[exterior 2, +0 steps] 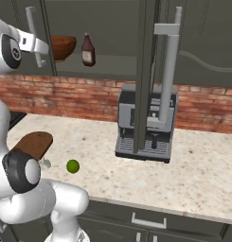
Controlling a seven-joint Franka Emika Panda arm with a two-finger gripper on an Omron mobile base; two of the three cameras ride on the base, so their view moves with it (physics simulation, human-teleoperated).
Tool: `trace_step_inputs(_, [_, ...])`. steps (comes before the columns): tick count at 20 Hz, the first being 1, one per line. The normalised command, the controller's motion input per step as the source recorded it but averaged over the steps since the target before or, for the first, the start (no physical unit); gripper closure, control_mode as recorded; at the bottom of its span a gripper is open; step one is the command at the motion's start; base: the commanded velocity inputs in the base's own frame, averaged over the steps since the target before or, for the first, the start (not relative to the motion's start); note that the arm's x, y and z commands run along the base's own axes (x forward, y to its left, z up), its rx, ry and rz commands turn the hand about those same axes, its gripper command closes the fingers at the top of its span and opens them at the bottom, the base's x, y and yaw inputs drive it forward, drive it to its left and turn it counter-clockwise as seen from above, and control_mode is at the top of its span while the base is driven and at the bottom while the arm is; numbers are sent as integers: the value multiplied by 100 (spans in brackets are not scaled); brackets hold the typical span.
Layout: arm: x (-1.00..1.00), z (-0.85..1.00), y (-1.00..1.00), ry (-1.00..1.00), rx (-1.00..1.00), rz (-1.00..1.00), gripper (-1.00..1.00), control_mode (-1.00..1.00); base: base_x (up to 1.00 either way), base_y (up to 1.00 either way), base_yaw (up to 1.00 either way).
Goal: Open the cabinet. Place the bowl and condiment on the counter. Then place the lime and garlic on the cutting board.
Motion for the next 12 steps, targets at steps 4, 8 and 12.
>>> trace_step_inputs(4, [23,-4,0,0,0,6,-100,-100,0,0,0])
trace_step_inputs(8, [1,-5,0,0,0,2,100,-100,0,0,0])
trace_step_inputs(12, [0,-3,0,1,0,0,100,-100,0,0,0])
